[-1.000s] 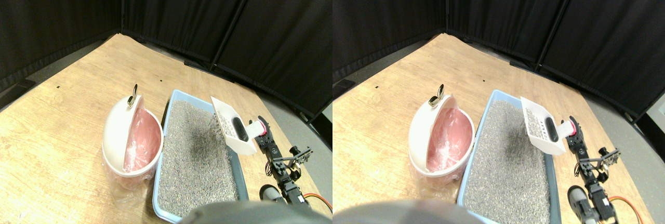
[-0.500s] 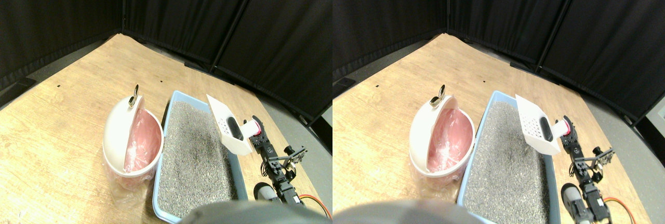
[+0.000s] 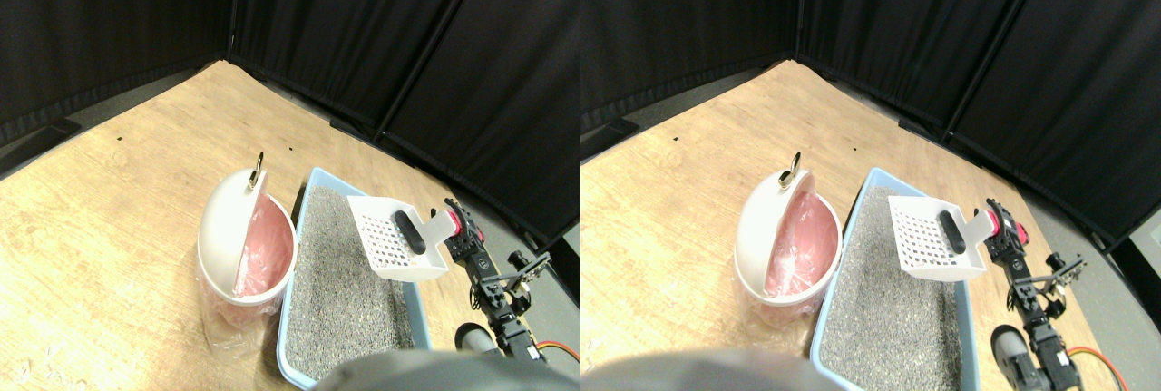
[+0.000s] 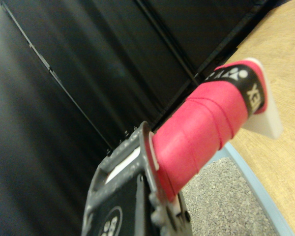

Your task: Scoop (unimanual)

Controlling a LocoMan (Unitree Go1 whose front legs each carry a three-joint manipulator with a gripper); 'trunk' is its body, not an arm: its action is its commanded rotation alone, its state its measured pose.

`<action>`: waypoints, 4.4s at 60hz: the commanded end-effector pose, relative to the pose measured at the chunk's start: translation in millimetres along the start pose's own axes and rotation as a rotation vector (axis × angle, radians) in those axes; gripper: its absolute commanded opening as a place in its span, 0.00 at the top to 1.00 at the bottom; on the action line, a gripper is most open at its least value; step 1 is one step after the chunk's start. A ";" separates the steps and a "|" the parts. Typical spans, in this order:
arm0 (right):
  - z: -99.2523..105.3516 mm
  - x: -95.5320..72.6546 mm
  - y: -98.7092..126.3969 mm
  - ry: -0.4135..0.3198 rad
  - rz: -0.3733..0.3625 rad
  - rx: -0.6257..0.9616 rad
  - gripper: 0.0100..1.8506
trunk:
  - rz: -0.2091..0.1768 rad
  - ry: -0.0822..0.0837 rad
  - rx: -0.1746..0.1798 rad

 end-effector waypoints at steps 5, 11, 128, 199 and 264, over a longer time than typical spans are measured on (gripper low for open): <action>16.1 6.1 14.8 -0.037 0.058 -0.078 0.97 | 0.045 -0.001 -0.018; 18.4 9.5 21.4 -0.021 0.071 -0.119 0.97 | 0.065 -0.003 -0.036; -13.1 54.6 129.6 0.228 0.436 -0.495 0.97 | 0.287 -0.016 -0.208; -1.1 49.3 151.1 0.156 0.384 -0.740 0.97 | 0.284 -0.034 -0.214; 6.7 4.8 7.8 -0.044 -0.004 -0.367 0.97 | 0.010 -0.007 0.032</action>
